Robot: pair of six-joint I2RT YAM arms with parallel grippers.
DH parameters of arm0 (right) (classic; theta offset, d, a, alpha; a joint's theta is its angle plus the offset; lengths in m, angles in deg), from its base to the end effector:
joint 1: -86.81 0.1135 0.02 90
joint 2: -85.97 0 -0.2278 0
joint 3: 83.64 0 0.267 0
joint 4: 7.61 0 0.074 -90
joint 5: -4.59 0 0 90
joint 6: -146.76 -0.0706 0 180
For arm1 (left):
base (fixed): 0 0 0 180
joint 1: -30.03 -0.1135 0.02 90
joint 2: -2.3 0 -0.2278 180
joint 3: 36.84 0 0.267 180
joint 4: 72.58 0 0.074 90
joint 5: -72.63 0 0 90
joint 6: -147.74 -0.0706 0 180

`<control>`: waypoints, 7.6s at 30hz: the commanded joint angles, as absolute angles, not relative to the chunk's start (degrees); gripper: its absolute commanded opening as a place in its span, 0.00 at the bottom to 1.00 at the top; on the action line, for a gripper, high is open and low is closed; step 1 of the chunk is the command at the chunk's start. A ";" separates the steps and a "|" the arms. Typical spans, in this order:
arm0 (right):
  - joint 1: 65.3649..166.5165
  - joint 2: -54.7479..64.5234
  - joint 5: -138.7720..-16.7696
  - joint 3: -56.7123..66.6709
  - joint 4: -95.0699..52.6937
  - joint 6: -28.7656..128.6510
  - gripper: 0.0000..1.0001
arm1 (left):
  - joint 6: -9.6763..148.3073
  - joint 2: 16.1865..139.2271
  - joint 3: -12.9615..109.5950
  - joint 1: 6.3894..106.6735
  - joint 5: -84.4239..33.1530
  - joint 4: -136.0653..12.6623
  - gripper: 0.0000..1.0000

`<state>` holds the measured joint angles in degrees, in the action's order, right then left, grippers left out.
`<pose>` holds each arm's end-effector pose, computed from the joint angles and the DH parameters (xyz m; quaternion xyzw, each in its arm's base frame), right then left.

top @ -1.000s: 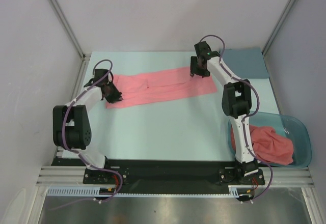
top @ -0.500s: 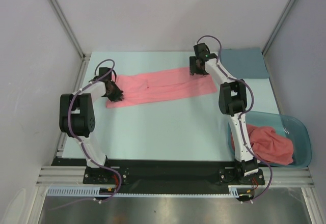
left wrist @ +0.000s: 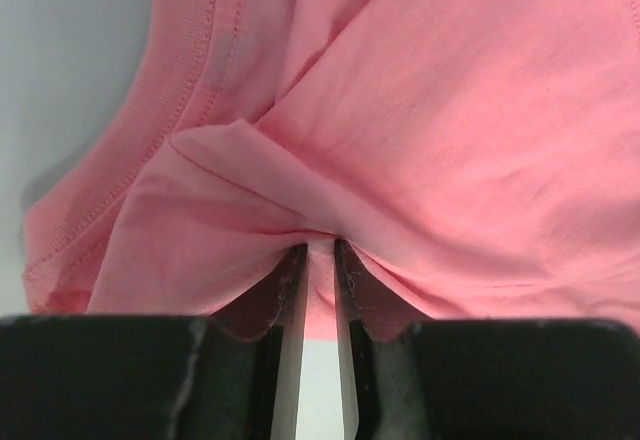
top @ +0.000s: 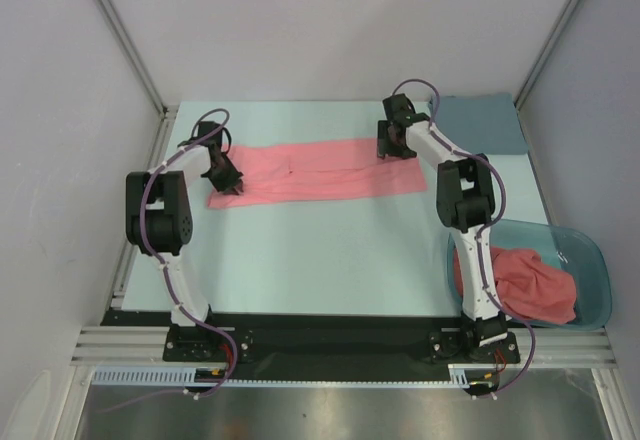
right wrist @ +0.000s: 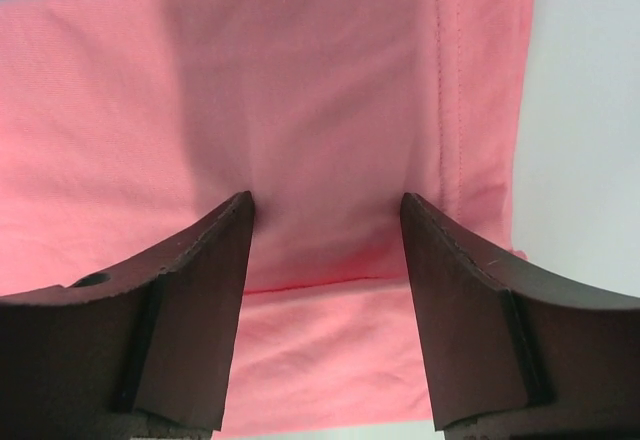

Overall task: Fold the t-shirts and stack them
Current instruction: Fold the tshirt

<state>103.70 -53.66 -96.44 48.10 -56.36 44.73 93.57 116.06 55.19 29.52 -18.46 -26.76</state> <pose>0.5176 0.1430 0.1047 -0.0129 0.9538 -0.0178 0.2996 0.4150 0.0024 0.0895 -0.3041 0.9325 -0.0679 0.1826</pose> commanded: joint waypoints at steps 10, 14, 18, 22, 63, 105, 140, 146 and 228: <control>110.36 -36.66 -90.87 17.78 -68.85 35.59 0.64 | 74.71 127.97 72.64 27.84 -25.10 -17.85 0.29; 115.37 -30.50 -86.92 7.78 -68.49 30.50 0.64 | 71.19 133.25 79.06 27.75 -27.21 -15.04 0.30; 122.31 -24.35 -83.57 1.26 -68.14 25.75 0.65 | 69.96 135.18 82.58 27.57 -28.80 -15.12 0.31; 126.97 -20.38 -81.98 -0.17 -69.10 24.24 0.65 | 68.20 135.98 86.70 27.48 -26.79 -13.28 0.31; 119.33 -22.84 -86.89 2.65 -62.34 40.41 0.41 | 97.11 121.03 70.54 44.09 -6.04 -19.78 0.34; 137.97 -11.24 -83.21 -8.61 -67.34 15.53 0.48 | 76.20 143.64 108.86 37.33 -38.30 -21.38 0.56; 134.98 -21.61 -85.32 2.82 -65.15 27.41 0.38 | 91.92 153.90 112.18 45.24 -23.87 -20.31 0.34; 136.30 -19.77 -84.09 3.09 -65.59 25.73 0.39 | 90.26 155.06 114.67 44.62 -28.98 -22.59 0.38; 139.02 -8.25 -79.43 -18.19 -53.64 24.41 0.00 | 122.51 77.02 5.95 82.15 -18.96 -28.14 0.00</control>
<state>137.64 -7.87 -80.42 -17.27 -53.24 27.35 122.25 79.01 9.25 81.67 -21.82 -36.68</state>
